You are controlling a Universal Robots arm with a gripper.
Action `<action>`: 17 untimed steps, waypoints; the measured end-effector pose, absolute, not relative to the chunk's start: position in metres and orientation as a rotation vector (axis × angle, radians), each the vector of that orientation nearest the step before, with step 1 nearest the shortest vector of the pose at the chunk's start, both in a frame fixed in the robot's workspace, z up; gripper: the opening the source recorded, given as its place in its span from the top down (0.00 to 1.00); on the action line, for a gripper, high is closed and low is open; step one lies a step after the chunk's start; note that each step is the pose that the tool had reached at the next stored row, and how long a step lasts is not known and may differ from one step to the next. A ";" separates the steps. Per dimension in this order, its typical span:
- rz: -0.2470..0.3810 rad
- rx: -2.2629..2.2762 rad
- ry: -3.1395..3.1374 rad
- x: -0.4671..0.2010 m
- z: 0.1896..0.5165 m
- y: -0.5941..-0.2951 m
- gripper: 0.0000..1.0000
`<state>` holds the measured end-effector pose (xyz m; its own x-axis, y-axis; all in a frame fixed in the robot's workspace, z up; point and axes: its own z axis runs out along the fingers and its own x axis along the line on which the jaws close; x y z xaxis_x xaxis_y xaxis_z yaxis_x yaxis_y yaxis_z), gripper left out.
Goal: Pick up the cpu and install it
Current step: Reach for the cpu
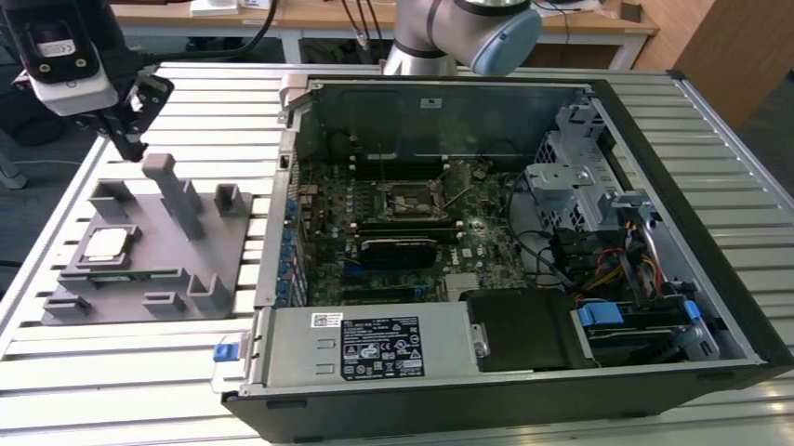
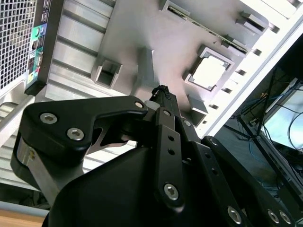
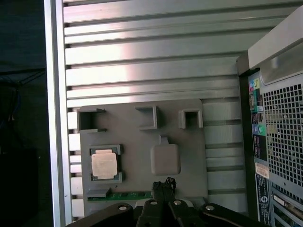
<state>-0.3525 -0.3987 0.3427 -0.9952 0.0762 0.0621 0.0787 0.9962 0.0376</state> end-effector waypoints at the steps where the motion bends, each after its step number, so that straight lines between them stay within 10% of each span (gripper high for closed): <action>1: -0.062 -0.120 -3.076 -0.354 0.342 -0.399 0.89; 17: -0.060 -0.119 -3.058 -0.386 0.335 -0.399 0.89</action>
